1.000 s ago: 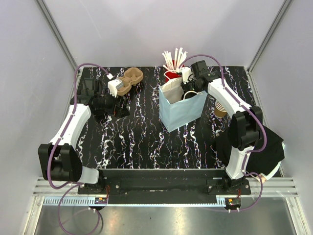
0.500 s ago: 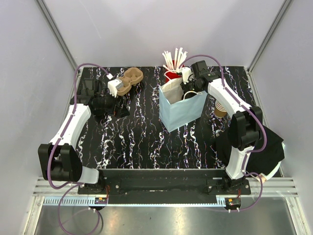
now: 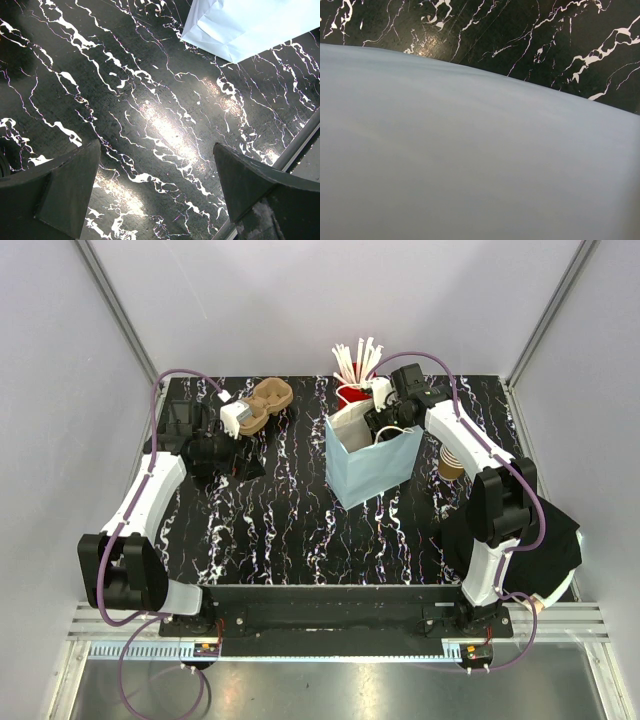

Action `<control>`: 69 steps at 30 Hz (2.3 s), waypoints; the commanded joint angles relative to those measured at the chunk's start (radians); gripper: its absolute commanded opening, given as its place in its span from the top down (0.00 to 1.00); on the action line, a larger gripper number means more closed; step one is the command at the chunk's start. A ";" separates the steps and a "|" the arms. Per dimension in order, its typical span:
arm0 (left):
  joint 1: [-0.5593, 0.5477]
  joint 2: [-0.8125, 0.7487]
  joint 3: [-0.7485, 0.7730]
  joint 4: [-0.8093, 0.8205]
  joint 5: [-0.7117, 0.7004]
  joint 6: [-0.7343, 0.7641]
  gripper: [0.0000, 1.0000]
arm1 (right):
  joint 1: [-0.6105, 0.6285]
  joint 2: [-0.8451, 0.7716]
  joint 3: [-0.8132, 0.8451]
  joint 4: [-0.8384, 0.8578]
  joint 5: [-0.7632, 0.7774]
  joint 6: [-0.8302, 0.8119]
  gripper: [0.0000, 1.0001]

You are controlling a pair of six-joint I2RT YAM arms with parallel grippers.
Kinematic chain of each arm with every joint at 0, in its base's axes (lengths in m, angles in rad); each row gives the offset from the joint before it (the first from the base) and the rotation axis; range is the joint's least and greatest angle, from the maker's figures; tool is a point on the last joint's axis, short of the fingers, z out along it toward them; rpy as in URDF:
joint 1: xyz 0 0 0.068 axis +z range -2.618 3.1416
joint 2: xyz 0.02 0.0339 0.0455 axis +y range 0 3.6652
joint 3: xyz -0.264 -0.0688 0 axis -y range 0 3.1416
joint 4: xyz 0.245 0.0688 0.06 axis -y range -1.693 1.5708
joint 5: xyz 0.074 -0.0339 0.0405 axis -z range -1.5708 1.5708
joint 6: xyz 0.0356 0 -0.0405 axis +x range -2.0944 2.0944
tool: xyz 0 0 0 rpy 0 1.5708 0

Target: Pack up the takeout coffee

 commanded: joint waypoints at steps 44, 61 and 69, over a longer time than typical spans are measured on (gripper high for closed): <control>0.009 -0.021 -0.003 0.048 0.036 -0.006 0.01 | -0.006 -0.196 0.230 -0.212 0.028 0.006 0.00; 0.011 -0.033 -0.004 0.048 0.035 -0.005 0.01 | -0.006 -0.311 0.255 -0.218 0.059 0.005 0.00; 0.011 -0.033 -0.004 0.049 0.036 -0.005 0.01 | -0.008 -0.366 0.241 -0.187 0.092 0.011 0.00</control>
